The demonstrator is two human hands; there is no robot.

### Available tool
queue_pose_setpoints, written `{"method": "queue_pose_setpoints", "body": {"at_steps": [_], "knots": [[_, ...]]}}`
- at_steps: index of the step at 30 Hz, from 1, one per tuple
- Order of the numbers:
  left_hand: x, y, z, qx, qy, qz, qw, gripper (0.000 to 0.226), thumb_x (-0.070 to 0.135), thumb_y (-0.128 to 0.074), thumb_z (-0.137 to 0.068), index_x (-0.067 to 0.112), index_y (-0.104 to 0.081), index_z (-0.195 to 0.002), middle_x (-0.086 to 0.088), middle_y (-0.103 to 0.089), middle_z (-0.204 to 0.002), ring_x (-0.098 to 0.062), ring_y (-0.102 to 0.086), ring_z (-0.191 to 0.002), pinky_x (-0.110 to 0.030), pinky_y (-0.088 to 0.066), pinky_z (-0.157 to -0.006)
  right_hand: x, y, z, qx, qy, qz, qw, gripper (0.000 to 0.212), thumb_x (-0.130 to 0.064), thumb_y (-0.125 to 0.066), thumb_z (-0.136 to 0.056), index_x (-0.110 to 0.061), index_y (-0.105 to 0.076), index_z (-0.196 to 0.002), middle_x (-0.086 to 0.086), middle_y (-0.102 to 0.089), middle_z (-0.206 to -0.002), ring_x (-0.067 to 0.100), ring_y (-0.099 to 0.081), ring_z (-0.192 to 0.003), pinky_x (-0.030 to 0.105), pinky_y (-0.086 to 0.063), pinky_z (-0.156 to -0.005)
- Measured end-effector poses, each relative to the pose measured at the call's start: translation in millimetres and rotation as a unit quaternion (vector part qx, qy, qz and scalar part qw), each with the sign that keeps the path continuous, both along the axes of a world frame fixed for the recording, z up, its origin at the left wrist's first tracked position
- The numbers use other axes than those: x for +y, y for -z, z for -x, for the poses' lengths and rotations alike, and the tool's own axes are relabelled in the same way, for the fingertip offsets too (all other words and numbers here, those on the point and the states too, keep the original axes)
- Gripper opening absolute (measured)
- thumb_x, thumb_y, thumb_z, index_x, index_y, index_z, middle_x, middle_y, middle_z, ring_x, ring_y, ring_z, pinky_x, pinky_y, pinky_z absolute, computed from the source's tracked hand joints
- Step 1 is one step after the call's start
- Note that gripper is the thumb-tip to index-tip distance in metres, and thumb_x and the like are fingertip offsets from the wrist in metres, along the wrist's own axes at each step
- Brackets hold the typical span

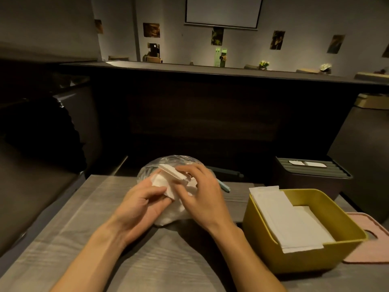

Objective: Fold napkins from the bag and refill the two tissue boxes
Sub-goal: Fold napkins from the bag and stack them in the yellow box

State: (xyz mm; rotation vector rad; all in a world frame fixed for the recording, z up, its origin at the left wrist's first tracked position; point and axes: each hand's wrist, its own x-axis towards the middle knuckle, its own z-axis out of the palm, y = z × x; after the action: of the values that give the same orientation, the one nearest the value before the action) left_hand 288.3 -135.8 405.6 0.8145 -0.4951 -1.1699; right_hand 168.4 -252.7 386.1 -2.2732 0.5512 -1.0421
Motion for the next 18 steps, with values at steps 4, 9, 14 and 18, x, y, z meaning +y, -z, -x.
{"method": "queue_pose_setpoints", "body": {"at_steps": [4, 9, 14, 18], "knots": [[-3, 2, 4, -0.044, -0.045, -0.048, 0.997, 0.043, -0.010, -0.048, -0.092, 0.008, -0.067, -0.126, -0.021, -0.072, -0.121, -0.028, -0.073, -0.108, -0.033, -0.063, -0.077, -1, -1, 2, -0.088, 0.026, -0.097, 0.991, 0.015, -0.027, -0.067, -0.100, -0.032, -0.073, -0.112, -0.020, -0.068, -0.104, 0.000, -0.062, -0.104, 0.016, -0.051, -0.081], [3, -2, 6, -0.021, -0.018, -0.046, 0.999, 0.041, -0.002, -0.048, -0.082, 0.008, -0.082, -0.101, -0.023, -0.073, -0.116, -0.025, -0.074, -0.099, -0.032, -0.064, -0.074, -1, -6, 5, -0.140, 0.037, -0.189, 0.971, 0.018, -0.033, -0.061, -0.104, -0.030, -0.070, -0.119, -0.016, -0.071, -0.104, 0.000, -0.066, -0.101, 0.022, -0.059, -0.076], [10, -6, 2, -0.035, 0.039, -0.052, 0.997, 0.045, 0.041, -0.057, -0.097, 0.015, -0.070, -0.132, -0.020, -0.068, -0.132, -0.036, -0.065, -0.123, -0.046, -0.060, -0.094, 5, -8, 5, -0.104, -0.008, -0.171, 0.980, 0.018, -0.036, -0.063, -0.103, -0.033, -0.069, -0.119, -0.017, -0.070, -0.107, 0.005, -0.066, -0.104, 0.036, -0.060, -0.087], [-2, -5, -2, -0.066, -0.102, -0.055, 0.991, 0.040, 0.032, -0.056, -0.098, 0.007, -0.065, -0.128, -0.018, -0.076, -0.114, -0.024, -0.076, -0.101, -0.036, -0.064, -0.079, 6, -11, 3, -0.112, 0.012, -0.110, 0.987, 0.030, -0.019, -0.057, -0.106, -0.027, -0.065, -0.134, -0.014, -0.070, -0.117, -0.001, -0.065, -0.109, 0.018, -0.055, -0.090]]}}
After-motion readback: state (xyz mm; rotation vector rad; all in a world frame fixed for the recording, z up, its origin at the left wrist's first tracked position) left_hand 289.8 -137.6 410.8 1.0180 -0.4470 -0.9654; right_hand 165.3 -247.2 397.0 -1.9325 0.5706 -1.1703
